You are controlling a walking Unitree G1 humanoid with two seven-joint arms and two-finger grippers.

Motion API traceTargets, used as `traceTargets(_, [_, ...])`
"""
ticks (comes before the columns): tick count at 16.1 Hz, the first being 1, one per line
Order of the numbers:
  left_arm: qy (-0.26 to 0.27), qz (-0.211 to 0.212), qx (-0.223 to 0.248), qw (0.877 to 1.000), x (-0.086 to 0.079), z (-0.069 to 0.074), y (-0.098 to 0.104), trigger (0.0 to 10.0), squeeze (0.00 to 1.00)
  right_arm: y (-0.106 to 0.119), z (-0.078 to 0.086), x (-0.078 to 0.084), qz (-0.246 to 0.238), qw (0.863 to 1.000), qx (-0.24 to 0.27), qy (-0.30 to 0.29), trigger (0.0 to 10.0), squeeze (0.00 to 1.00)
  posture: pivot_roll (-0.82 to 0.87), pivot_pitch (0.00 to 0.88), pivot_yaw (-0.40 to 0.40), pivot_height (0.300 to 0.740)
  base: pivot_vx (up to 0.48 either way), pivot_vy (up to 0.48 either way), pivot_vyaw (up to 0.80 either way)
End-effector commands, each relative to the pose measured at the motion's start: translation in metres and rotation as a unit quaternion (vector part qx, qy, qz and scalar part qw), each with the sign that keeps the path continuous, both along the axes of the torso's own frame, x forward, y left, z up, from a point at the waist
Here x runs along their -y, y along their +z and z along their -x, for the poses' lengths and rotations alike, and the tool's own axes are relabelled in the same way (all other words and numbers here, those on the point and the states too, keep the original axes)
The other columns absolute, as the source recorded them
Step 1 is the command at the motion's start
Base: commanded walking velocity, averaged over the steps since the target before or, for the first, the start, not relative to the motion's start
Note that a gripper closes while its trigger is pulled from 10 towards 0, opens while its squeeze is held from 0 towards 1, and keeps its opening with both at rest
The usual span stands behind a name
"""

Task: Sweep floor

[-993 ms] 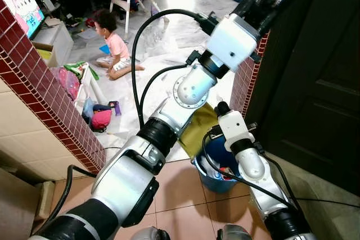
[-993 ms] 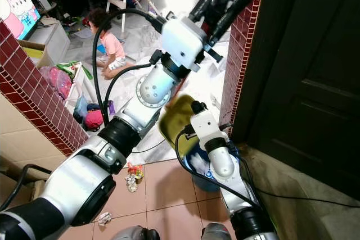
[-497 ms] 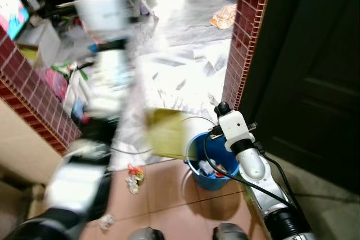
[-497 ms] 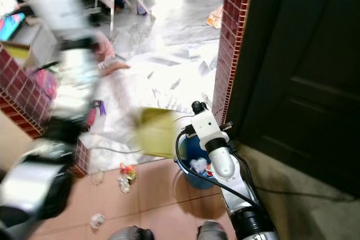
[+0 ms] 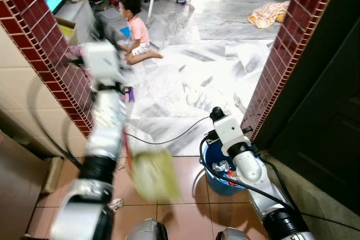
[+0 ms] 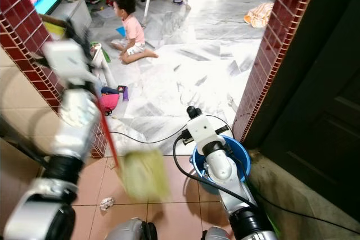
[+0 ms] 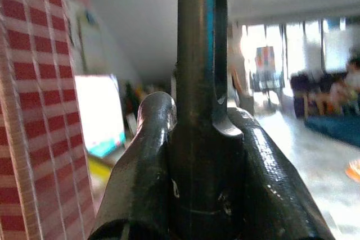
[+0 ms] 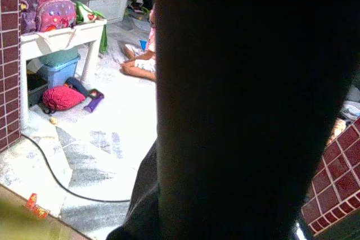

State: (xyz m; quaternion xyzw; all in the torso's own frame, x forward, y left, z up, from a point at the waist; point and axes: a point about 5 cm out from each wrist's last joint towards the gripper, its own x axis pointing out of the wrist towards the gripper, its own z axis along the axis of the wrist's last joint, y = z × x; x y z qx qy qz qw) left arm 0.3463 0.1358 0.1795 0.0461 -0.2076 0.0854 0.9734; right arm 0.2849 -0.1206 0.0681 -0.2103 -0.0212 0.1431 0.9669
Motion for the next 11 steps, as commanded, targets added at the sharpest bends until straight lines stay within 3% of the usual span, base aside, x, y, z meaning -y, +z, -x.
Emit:
traceTargets(1, [0.002,-0.041,-0.024,0.999,0.001,0.000,-0.010,10.0,0.00,0.008,-0.005,-0.005,-0.004,1.000,0.019,0.014,10.0,0.00,-0.07,0.000,0.052,0.740,0.000,0.000,0.00])
traceTargets(2, [0.006,-0.040,-0.040,0.998,0.001,0.000,-0.016,10.0,0.00,0.008,-0.005,-0.005,-0.004,1.000,0.018,0.014,10.0,0.00,-0.07,0.000,0.054,0.740,0.000,0.000,0.00])
traceTargets(3, [0.013,-0.030,-0.118,0.992,-0.003,0.008,-0.056,10.0,0.00,0.007,-0.006,-0.005,-0.012,1.000,0.014,0.013,10.0,0.00,-0.07,0.000,0.066,0.740,0.000,0.000,0.00])
traceTargets(6, [0.008,-0.004,-0.159,0.987,0.000,0.020,-0.082,10.0,0.00,0.010,-0.009,-0.006,-0.029,0.999,0.016,0.008,10.0,0.00,-0.05,0.000,0.072,0.740,0.000,0.000,0.00])
traceTargets(9, [-0.048,0.038,-0.210,0.976,0.016,0.026,-0.105,10.0,0.00,0.007,-0.006,-0.009,-0.050,0.999,-0.002,0.020,10.0,0.00,-0.04,0.000,0.050,0.740,0.000,0.000,0.00])
traceTargets(11, [-0.053,0.028,-0.226,0.972,0.023,0.032,-0.116,10.0,0.00,0.009,-0.005,-0.009,-0.040,0.999,0.000,0.035,10.0,0.00,-0.04,0.000,0.036,0.740,0.000,0.000,0.00])
